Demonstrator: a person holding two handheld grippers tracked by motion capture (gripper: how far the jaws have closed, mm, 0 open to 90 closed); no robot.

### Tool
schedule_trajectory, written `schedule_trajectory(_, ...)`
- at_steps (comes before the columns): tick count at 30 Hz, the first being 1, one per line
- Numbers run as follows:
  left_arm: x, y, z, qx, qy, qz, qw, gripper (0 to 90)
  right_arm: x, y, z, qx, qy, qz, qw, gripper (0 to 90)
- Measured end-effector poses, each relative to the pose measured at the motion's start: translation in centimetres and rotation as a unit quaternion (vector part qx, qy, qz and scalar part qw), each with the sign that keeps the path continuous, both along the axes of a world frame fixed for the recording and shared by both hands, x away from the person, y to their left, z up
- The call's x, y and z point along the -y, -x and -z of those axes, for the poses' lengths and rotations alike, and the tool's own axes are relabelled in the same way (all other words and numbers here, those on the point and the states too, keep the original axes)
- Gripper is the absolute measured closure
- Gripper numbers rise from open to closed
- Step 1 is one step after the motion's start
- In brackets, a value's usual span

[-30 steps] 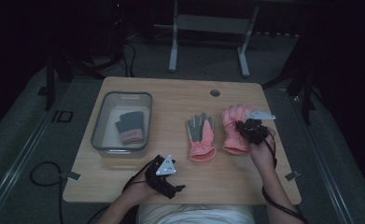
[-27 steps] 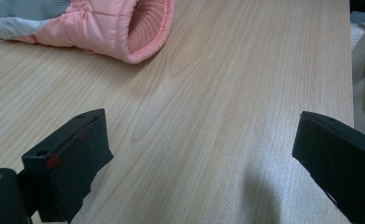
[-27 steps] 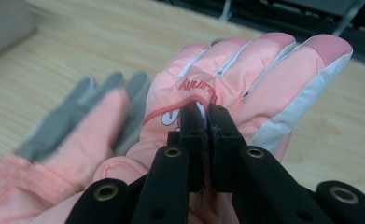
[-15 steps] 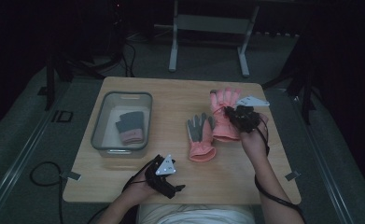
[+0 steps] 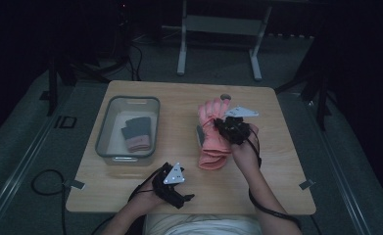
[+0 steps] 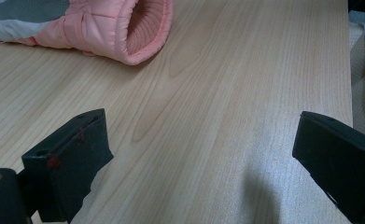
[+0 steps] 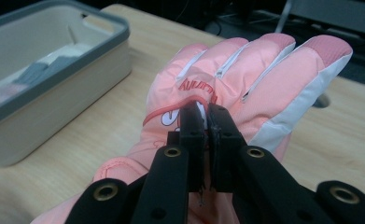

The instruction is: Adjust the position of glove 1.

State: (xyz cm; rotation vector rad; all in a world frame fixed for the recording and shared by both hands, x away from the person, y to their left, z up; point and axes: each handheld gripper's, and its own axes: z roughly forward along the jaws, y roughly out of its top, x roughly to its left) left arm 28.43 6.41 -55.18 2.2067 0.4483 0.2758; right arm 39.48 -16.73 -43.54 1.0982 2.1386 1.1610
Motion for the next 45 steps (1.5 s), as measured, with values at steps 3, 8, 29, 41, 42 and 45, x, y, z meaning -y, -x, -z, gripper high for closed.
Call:
schedule_trajectory(3, 0.0, 0.0, 0.0, 0.000, -0.001, 0.001, 1.0000, 3.6, -0.4, 0.2, 0.8, -0.011, -0.003, 0.005, 0.9999, 86.1)
schedule_trajectory(8, 0.0, 0.0, 0.0, -0.001, 0.000, 0.000, 1.0000, 3.6, -0.8, 0.2, 2.6, -0.025, 0.010, 0.007, 0.9996, 85.9)
schedule_trajectory(29, 0.0, 0.0, 0.0, -0.001, -0.002, 0.000, 1.0000, 3.6, -0.9, -1.3, 6.0, -0.061, 0.030, 0.023, 0.9974, 75.6)
schedule_trajectory(41, 0.0, 0.0, -0.1, 0.001, -0.001, -0.006, 1.0000, 3.6, -0.5, -1.4, 3.8, -0.061, 0.024, -0.011, 0.9978, 57.7)
schedule_trajectory(42, 0.1, 0.0, -0.1, 0.002, -0.001, -0.007, 1.0000, 3.6, -0.4, -1.4, 3.8, -0.060, 0.028, -0.010, 0.9978, 55.9)
schedule_trajectory(45, 0.2, 0.1, -0.5, 0.006, -0.003, -0.015, 0.9999, 3.6, 0.1, -1.2, 3.4, -0.051, 0.029, 0.002, 0.9983, 55.3)
